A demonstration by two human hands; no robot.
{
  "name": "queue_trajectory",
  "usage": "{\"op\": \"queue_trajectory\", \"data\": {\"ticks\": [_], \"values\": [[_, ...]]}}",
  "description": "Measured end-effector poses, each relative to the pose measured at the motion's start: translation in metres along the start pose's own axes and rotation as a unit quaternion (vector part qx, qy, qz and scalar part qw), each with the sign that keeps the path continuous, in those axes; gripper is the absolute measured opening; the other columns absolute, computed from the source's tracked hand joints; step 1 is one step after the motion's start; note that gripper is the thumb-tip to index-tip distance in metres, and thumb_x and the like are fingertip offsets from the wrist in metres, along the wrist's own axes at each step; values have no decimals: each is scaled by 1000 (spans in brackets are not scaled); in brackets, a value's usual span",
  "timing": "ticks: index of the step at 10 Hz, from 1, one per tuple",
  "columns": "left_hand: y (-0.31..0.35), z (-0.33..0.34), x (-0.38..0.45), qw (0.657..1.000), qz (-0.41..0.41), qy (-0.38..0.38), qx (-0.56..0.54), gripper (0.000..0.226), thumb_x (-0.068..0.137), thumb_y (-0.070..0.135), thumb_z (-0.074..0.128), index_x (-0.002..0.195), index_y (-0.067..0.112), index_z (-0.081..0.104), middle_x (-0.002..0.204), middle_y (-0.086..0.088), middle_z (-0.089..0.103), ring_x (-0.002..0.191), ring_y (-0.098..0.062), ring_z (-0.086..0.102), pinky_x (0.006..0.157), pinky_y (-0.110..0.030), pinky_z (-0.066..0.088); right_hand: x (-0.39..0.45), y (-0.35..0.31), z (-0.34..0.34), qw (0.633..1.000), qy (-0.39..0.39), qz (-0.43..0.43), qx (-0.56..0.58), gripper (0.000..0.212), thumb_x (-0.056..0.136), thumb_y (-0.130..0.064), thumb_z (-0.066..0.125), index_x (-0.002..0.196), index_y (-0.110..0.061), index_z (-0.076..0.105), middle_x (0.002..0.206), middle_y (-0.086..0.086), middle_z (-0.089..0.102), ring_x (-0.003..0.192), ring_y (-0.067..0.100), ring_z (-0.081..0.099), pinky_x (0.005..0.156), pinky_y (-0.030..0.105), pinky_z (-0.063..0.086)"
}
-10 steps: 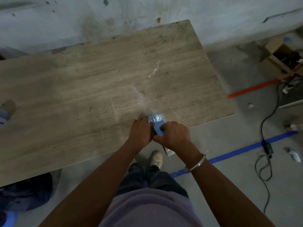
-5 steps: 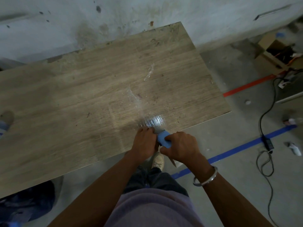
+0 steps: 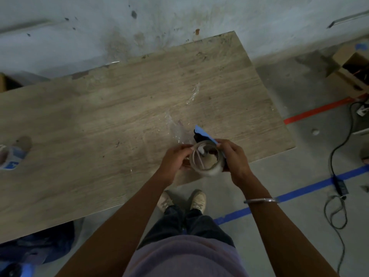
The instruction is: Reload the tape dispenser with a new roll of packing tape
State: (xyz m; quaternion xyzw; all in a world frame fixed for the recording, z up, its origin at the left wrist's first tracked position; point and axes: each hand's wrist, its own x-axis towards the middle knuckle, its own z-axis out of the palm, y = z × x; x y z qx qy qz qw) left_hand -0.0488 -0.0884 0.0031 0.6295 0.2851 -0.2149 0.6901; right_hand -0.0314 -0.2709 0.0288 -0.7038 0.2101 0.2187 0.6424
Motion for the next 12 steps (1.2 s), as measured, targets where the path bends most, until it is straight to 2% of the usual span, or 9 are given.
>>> {"op": "queue_trajectory", "data": {"ticks": [2, 3, 4, 5, 6, 8, 9, 11, 12], "values": [[17, -29, 21, 996, 48, 78, 5, 15, 83, 17, 75, 97, 20, 74, 83, 0, 74, 70, -14, 67, 67, -32, 56, 47, -9, 42, 998, -42, 32, 21, 25, 97, -31, 46, 112, -24, 65, 105, 8, 70, 91, 22, 66, 71, 39, 56], [20, -38, 31, 991, 70, 114, 12, 14, 84, 15, 73, 98, 20, 74, 82, 2, 73, 71, -11, 65, 65, -27, 54, 64, -7, 59, 998, -61, -3, -5, 23, 96, -36, 53, 114, -23, 62, 102, 4, 70, 89, 19, 66, 72, 37, 55], [17, -53, 52, 983, 91, 161, 9, 14, 86, 10, 70, 98, 13, 74, 82, 3, 72, 73, -7, 64, 72, -29, 52, 86, 1, 80, 980, -76, -115, -145, 30, 97, -44, 54, 117, -22, 56, 94, 0, 70, 85, 17, 67, 75, 37, 54], [16, -59, 66, 979, 114, 170, 18, 11, 87, 9, 68, 95, 11, 75, 78, 5, 71, 71, -5, 62, 73, -31, 51, 99, 8, 89, 942, -70, -189, -269, 34, 100, -47, 43, 117, -19, 54, 91, 3, 69, 82, 24, 66, 72, 40, 52], [17, -62, 81, 974, 144, 171, 44, 13, 90, 10, 66, 88, 20, 74, 67, 12, 67, 63, 1, 56, 66, -26, 47, 116, 12, 100, 899, -28, -273, -341, 38, 100, -43, 36, 113, -13, 56, 83, 11, 67, 71, 35, 59, 64, 43, 46], [13, -66, 96, 967, 154, 168, 117, 16, 90, 21, 63, 99, 23, 76, 81, 1, 74, 75, -11, 67, 78, -38, 55, 130, 10, 110, 877, 36, -283, -386, 27, 100, -21, 46, 107, -1, 62, 93, 20, 62, 78, 39, 57, 70, 40, 41], [14, -63, 97, 945, 168, 199, 196, 16, 90, 23, 62, 97, 21, 76, 74, 3, 71, 71, -13, 66, 72, -34, 53, 130, 7, 112, 881, 38, -267, -389, 26, 100, -20, 49, 109, 1, 62, 98, 20, 58, 83, 37, 57, 73, 40, 43], [23, -64, 98, 932, 183, 207, 236, 11, 90, 23, 63, 92, 17, 72, 75, 3, 67, 69, -13, 60, 67, -31, 48, 126, -3, 111, 864, 46, -251, -433, 35, 99, -30, 47, 114, -1, 62, 104, 21, 59, 88, 40, 58, 75, 43, 47], [37, -69, 87, 909, 225, 248, 247, 23, 89, 23, 67, 110, 16, 70, 98, -1, 67, 90, -15, 62, 77, -19, 40, 123, -16, 111, 828, 81, -300, -467, 53, 92, -45, 37, 117, -5, 61, 105, 20, 62, 89, 39, 59, 74, 44, 50]]}}
